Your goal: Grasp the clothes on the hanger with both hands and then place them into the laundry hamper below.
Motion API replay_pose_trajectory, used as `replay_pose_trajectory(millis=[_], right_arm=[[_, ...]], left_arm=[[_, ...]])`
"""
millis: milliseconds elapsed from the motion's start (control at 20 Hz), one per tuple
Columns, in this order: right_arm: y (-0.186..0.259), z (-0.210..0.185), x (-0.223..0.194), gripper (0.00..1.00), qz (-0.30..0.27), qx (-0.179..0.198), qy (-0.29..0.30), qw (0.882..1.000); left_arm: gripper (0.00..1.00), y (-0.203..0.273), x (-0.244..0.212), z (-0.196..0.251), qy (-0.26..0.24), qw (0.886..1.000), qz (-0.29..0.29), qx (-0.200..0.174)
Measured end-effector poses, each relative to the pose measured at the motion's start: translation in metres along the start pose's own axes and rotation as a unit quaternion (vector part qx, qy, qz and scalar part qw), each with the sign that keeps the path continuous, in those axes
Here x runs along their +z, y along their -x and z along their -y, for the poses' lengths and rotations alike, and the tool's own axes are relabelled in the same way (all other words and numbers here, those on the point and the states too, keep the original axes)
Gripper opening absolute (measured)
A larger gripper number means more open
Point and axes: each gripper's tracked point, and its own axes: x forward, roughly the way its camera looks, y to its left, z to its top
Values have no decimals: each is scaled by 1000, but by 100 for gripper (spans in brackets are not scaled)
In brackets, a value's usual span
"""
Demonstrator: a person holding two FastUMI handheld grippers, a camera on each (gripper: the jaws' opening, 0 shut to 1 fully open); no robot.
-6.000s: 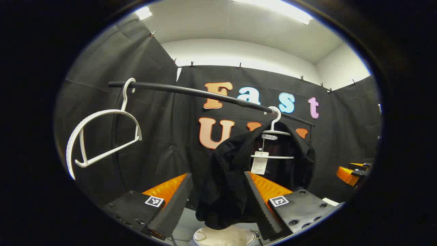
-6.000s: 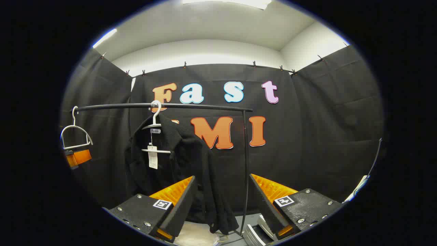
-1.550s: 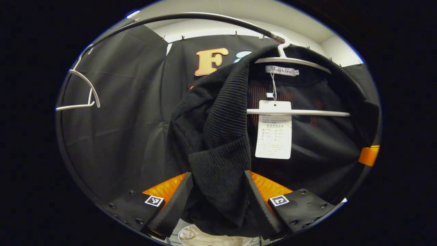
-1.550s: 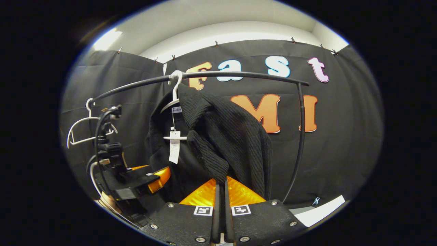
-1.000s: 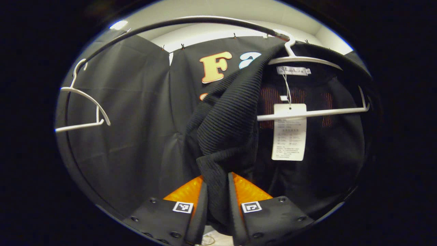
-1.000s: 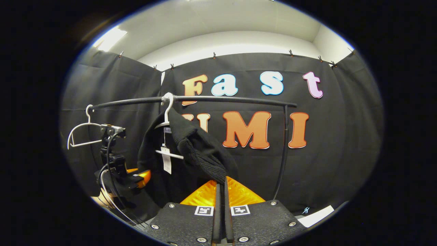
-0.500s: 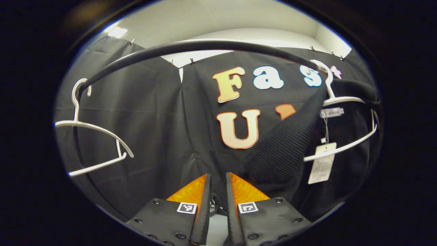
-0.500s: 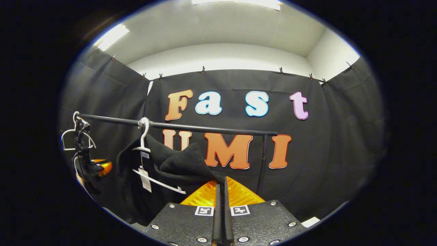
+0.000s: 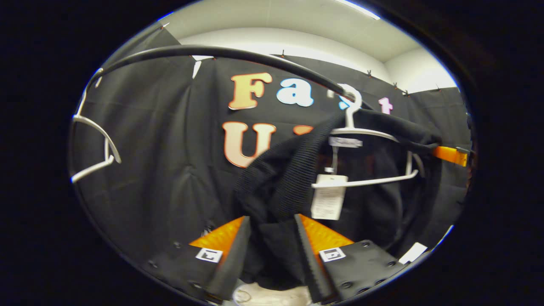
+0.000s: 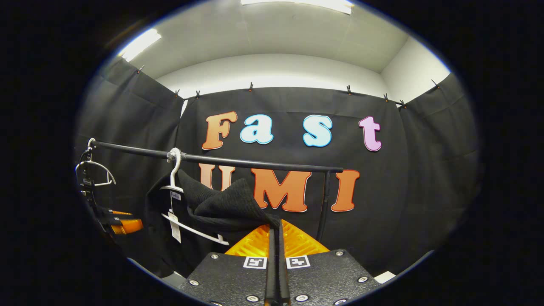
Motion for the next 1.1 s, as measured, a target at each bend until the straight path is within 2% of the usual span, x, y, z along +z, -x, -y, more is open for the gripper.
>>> replay_pose_trajectory(millis=[100, 150, 250, 450, 500, 550, 600, 700, 800, 850, 1000, 1050, 1100], right_arm=[[1, 0, 0, 2, -1, 3, -3, 1000], [2, 2, 0, 2, -1, 4, -3, 1000], [2, 1, 0, 2, 0, 6, 0, 1000], [2, 2, 0, 2, 0, 7, -3, 1000], [3, 3, 1, 2, 0, 7, -4, 1000], [3, 3, 2, 2, 1, 6, -4, 1000], [4, 4, 3, 2, 2, 5, -2, 1000], [2, 4, 4, 2, 3, 4, 1, 1000], [-1, 7, 6, 2, 4, 3, 3, 1000], [-2, 11, 6, 2, 6, 2, 4, 1000], [-7, 16, 9, 2, 8, 4, 7, 1000], [-10, 18, 10, 2, 9, 4, 10, 1000], [-14, 19, 9, 2, 10, 5, 12, 1000]], left_arm=[[79, -4, -16, 16, 5, 1000, -14, -10], [90, -8, -23, 15, 2, 1000, -19, 2], [91, -23, -30, 11, -4, 1000, -17, 26], [95, -56, -46, 13, -1, 999, -27, 40], [100, -67, -50, 8, -3, 998, -28, 51], [100, -74, -54, 1, -5, 997, -33, 66], [95, -77, -59, -8, -7, 996, -41, 80], [93, -83, -65, -19, -4, 994, -54, 94], [76, -86, -58, -28, -7, 994, -45, 100], [67, -83, -51, -38, -13, 992, -38, 117], [19, -68, -28, -67, -23, 988, -5, 154], [14, -67, -21, -74, -24, 987, 0, 159], [14, -64, -16, -85, -23, 985, 3, 172]])
